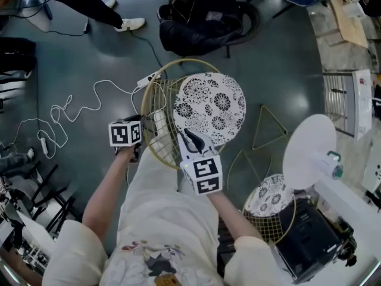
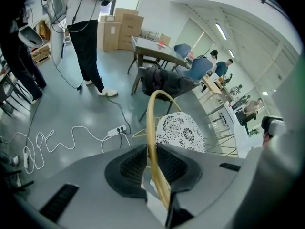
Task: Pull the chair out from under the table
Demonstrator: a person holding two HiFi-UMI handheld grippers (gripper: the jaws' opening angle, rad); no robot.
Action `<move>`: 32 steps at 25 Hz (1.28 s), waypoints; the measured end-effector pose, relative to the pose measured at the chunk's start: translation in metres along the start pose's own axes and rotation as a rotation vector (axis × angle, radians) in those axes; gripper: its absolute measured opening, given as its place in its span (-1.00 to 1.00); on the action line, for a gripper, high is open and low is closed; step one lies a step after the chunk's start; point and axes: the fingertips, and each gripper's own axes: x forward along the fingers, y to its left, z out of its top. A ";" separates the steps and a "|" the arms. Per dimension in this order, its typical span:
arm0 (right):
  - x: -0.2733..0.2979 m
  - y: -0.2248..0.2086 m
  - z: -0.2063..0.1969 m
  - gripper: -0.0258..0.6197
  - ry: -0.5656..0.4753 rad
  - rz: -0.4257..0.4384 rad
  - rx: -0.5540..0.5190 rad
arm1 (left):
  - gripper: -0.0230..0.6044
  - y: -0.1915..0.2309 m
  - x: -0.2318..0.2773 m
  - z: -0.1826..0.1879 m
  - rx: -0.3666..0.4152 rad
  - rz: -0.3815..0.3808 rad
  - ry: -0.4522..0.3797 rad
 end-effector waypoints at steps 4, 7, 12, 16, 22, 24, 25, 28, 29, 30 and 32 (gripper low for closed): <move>0.007 0.018 0.006 -0.72 0.023 0.039 -0.006 | -0.70 0.001 -0.001 -0.002 -0.027 -0.006 -0.015; 0.010 0.025 0.005 -0.72 0.031 0.050 -0.002 | -0.69 0.000 0.000 -0.003 -0.034 -0.029 -0.026; 0.010 0.032 0.008 -0.72 0.045 0.054 -0.009 | -0.70 -0.002 -0.009 -0.007 -0.008 -0.033 -0.037; 0.009 0.031 0.017 -0.72 0.028 0.046 -0.018 | -0.69 -0.009 -0.019 -0.011 -0.041 -0.052 -0.056; 0.000 0.020 0.020 -0.72 0.014 0.031 -0.014 | -0.69 -0.028 -0.043 -0.010 -0.031 -0.042 -0.098; -0.004 0.017 0.021 -0.72 0.008 0.029 -0.006 | -0.69 -0.040 -0.054 -0.002 -0.013 -0.034 -0.132; -0.006 0.015 0.021 -0.72 0.004 0.028 0.000 | -0.70 -0.047 -0.060 0.002 0.002 -0.036 -0.150; -0.014 0.013 0.024 -0.73 -0.012 0.026 -0.001 | -0.70 -0.072 -0.078 0.013 0.049 -0.059 -0.194; -0.016 0.012 0.025 -0.73 -0.018 0.025 -0.007 | -0.70 -0.080 -0.083 0.017 0.062 -0.072 -0.207; -0.019 0.012 0.027 -0.73 -0.025 0.025 -0.012 | -0.70 -0.089 -0.090 0.020 0.074 -0.084 -0.219; -0.028 0.012 0.030 -0.75 -0.043 0.024 -0.012 | -0.70 -0.106 -0.104 0.024 0.105 -0.103 -0.245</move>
